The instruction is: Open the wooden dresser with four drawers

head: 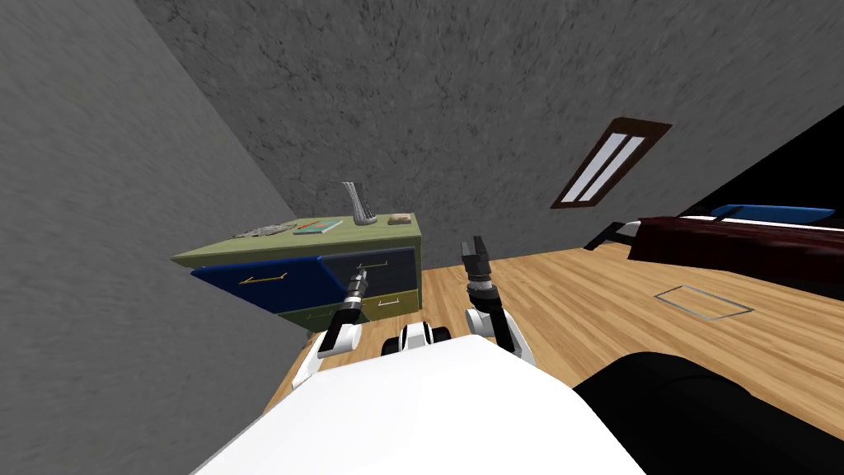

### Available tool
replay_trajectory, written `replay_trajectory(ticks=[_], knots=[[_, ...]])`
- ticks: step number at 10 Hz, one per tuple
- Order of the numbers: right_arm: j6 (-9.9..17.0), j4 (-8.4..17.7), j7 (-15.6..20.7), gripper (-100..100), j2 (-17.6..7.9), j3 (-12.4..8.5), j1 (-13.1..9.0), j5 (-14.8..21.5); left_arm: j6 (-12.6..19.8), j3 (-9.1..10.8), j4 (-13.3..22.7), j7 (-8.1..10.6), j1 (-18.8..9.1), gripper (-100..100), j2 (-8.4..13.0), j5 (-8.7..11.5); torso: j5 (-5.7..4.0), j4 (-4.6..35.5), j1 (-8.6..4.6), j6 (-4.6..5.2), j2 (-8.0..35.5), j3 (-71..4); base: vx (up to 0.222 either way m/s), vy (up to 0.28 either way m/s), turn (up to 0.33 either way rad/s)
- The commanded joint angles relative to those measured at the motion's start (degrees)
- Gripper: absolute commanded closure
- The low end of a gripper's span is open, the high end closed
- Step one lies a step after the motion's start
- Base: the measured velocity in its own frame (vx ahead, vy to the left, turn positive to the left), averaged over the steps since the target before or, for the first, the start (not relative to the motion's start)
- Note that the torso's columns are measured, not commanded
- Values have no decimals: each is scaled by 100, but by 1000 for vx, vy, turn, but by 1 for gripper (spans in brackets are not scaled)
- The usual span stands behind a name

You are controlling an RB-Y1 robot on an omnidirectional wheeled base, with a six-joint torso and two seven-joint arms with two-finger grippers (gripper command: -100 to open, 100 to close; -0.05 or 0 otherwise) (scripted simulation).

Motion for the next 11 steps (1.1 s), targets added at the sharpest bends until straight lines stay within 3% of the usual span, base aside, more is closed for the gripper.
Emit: replay_trajectory(ticks=[1, 2, 4, 5, 7, 8, 10, 11], knots=[[0, 0, 0, 0, 0, 0, -2, 0, -38, 284, 399, -78, -367, -100, -5, -20, 1, 3, 3, 4, 12, 6, -99, 27, -139], [0, 1, 0, 0, 0, 0, -2, 0, -76, 524, 653, -156, -586, -100, -11, -40, 0, 2, 0, -3, 5, 4, -127, 42, -248], [1, 1, 0, 0, 0, 0, -1, 0, -76, 568, 797, -156, -733, -100, -11, -40, -2, -6, -5, -4, -23, -14, -77, 27, -40], [0, 0, 0, 0, 0, 0, 0, 0, -114, 823, 956, -233, -946, -100, -16, -60, -4, -13, -14, -3, -44, -27, -78, 11, -215], [0, 0, 0, 0, 0, 0, -1, 0, -114, 852, 1196, -233, -1100, -100, -16, -60, -4, -7, -12, -2, -23, -15, -67, 8, -66], [0, 0, 0, 0, 0, 0, 0, 0, -152, 1111, 1372, -311, -1309, -100, -21, -81, -3, -8, -8, -4, -30, -18, -87, 20, -207], [0, 0, 0, 0, 0, 0, -1, 0, -152, 1137, 1581, -311, -1467, -100, -21, -81, -1, -4, -6, -2, -15, -9, -66, 16, -68], [0, 0, 0, 0, 0, 0, 0, 0, -190, 1403, 1744, -389, -1679, -100, -26, -101, -2, -9, -9, -3, -31, -18, -90, 15, -207]])
